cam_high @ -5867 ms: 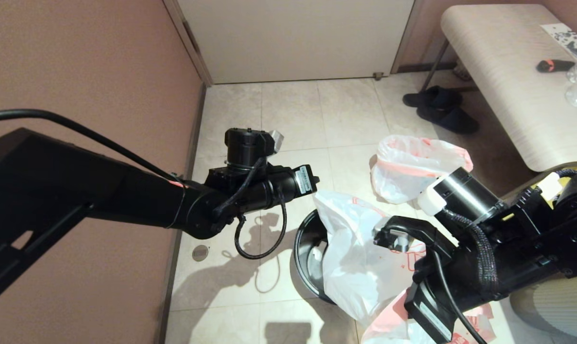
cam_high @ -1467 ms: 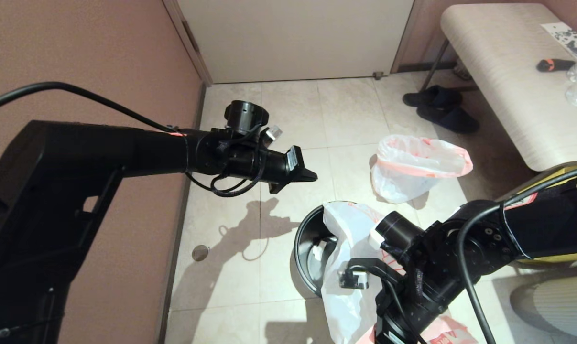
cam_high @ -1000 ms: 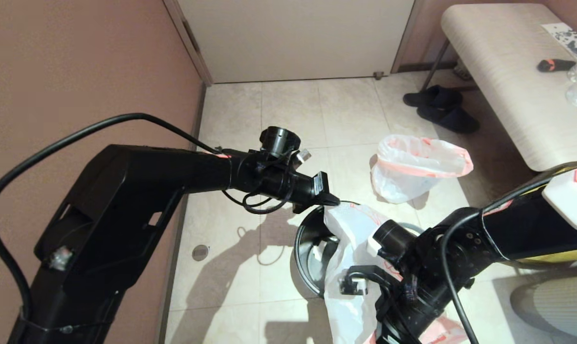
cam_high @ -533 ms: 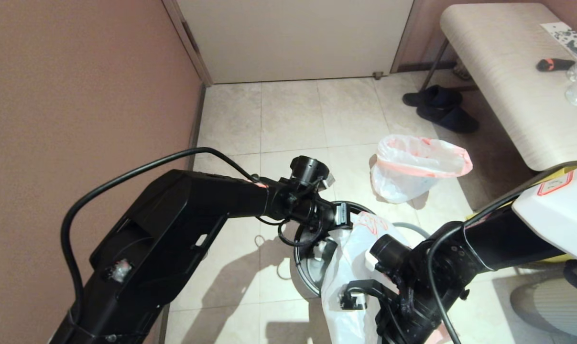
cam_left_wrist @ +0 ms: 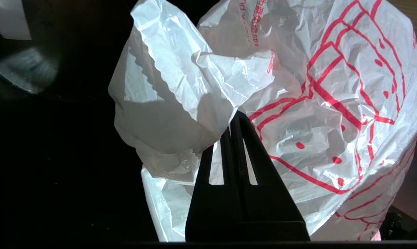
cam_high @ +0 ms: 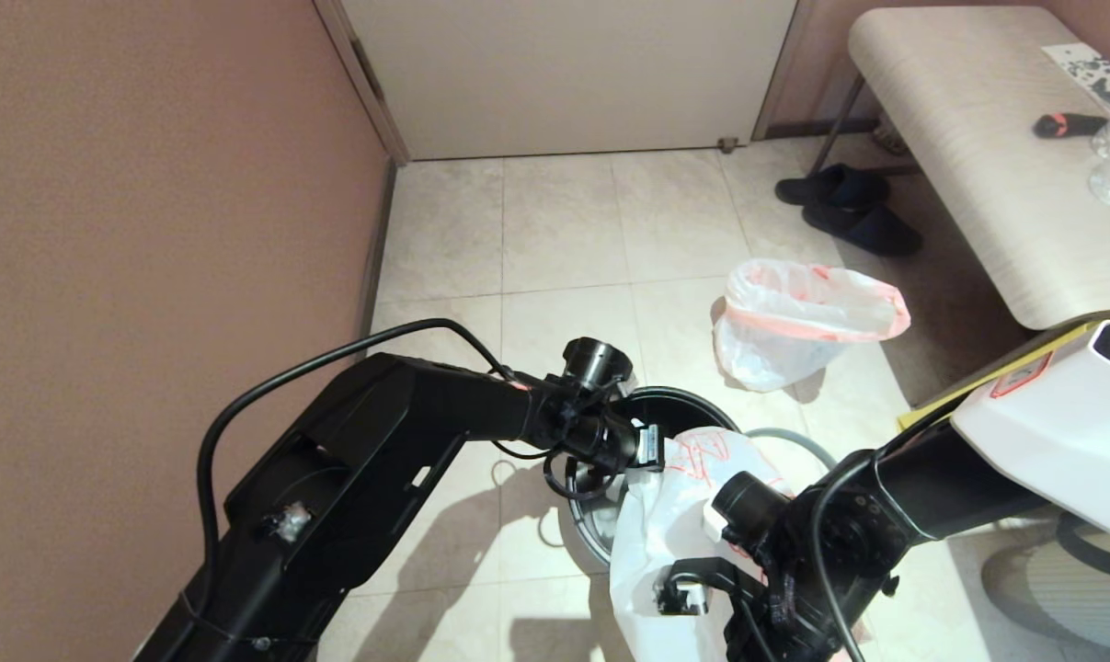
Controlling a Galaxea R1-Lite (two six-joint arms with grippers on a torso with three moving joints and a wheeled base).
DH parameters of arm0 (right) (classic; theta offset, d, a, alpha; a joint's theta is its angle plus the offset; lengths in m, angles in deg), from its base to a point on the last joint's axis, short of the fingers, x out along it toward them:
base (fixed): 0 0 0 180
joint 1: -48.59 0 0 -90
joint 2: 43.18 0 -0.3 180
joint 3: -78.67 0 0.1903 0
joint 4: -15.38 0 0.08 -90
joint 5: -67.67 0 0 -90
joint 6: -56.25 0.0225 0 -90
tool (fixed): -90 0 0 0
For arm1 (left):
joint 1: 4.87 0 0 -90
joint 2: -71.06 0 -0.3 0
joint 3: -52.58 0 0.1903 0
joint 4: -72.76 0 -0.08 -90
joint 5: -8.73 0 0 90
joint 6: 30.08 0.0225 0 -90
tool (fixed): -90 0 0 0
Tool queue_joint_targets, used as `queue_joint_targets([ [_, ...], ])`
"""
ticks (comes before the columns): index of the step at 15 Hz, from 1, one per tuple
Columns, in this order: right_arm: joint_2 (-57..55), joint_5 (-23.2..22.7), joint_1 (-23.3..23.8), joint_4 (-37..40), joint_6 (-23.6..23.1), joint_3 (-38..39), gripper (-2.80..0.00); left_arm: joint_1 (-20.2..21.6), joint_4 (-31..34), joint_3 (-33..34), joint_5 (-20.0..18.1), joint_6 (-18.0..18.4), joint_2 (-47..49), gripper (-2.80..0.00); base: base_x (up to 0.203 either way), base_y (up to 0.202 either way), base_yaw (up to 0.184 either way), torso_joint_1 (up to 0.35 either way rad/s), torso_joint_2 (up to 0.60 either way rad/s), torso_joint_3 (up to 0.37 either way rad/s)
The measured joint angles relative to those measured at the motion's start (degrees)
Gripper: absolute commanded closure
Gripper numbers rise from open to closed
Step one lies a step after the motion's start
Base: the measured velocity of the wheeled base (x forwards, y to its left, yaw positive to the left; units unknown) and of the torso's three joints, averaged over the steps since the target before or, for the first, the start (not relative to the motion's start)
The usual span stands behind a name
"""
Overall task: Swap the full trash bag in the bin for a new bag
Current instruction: Put the new garbage bag on the trash can
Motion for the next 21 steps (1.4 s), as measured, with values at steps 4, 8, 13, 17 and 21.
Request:
queue_joint_targets([
  [4,-0.16,-0.81,0.75,-1.26,0.15,1.13,0.0,1.99,0.26,0.05,0.08,-0.13,-0.63,0.0,0.0,0.0,0.0,0.0,0.0,0.0],
  [8,-0.06,-1.55,0.92,-1.43,0.28,1.38,0.0,4.31,5.24,0.09,0.26,-0.63,-4.4,0.0,0.0,0.0,0.0,0.0,0.0,0.0],
  [13,2.88,-1.57,1.28,-1.48,1.96,1.85,0.0,5.68,12.41,1.24,0.95,-4.12,-13.02,0.0,0.0,0.0,0.0,0.0,0.0,0.0],
  [17,6.97,-1.56,2.38,-2.87,4.83,1.59,0.0,8.44,15.59,7.56,3.76,-5.1,-23.75,0.0,0.0,0.0,0.0,0.0,0.0,0.0],
  [21,9.96,-0.43,3.2,-10.16,8.19,-1.09,0.0,11.94,15.38,21.53,6.52,-5.18,-35.87,0.0,0.0,0.0,0.0,0.0,0.0,0.0],
])
